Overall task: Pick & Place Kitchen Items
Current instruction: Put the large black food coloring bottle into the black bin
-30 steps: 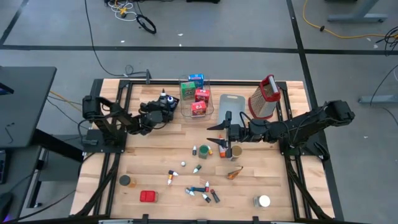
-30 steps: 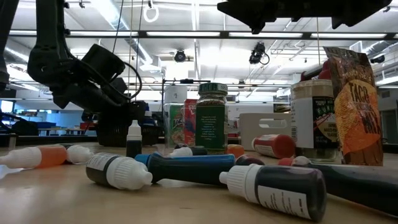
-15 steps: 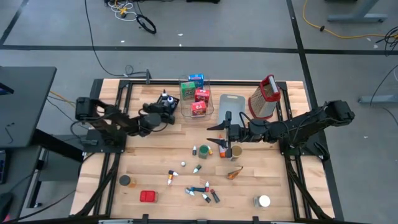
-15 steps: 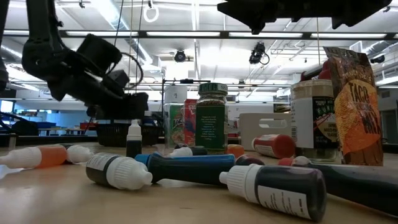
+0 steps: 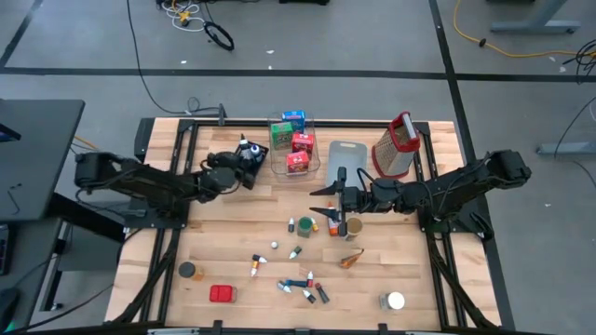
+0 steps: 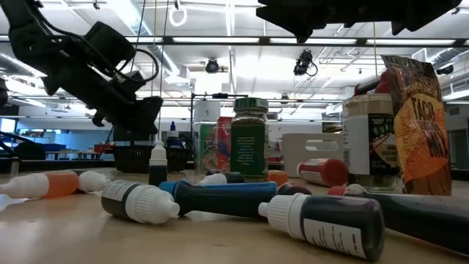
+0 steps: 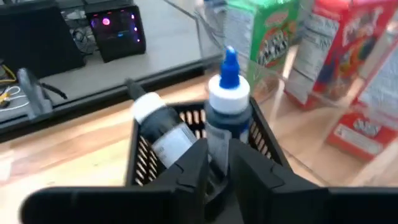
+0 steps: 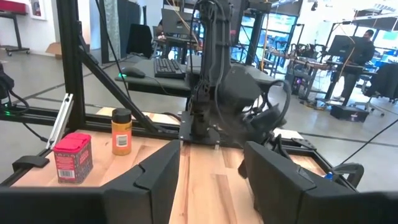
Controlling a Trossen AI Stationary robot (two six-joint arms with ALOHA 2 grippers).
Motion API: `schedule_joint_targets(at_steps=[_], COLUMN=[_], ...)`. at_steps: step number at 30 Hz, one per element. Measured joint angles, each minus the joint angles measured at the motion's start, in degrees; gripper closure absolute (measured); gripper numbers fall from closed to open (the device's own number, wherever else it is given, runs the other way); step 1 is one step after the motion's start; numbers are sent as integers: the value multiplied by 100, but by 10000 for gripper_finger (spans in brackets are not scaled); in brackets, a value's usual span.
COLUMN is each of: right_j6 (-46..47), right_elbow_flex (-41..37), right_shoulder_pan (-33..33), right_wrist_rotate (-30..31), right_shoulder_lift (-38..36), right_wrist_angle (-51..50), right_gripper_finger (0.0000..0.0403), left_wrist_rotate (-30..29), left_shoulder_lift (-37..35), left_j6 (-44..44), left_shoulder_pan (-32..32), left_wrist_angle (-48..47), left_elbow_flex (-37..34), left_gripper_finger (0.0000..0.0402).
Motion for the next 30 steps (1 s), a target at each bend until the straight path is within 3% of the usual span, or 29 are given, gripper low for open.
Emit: schedule_joint_targets(at_steps=[7, 10, 14, 19, 24, 30], right_j6=[-2, -2, -2, -2, -63, -152], right_elbow_flex=[0, 0, 0, 0, 0, 0], right_shoulder_pan=[0, 0, 0, 0, -2, -2], right_wrist_rotate=[0, 0, 0, 2, 4, -136], right_shoulder_lift=[0, 0, 0, 0, 0, 0], right_wrist_angle=[34, 42, 45, 70, 85, 98], right_gripper_finger=[211, 211, 211, 211, 211, 211], left_wrist_rotate=[989, 1470, 2687, 3712, 4552, 4685], left_shoulder_lift=[-975, -1224, -1265, -905, -271, 559], left_j6=[662, 704, 282, -101, -105, -134], left_shoulder_pan=[775, 1360, 2312, 3341, 3843, 3897], left_wrist_angle=[-2, -493, -1474, -2297, -2307, -2291], left_elbow_flex=[156, 395, 829, 1321, 1575, 1741], left_gripper_finger=[351, 327, 276, 223, 203, 212])
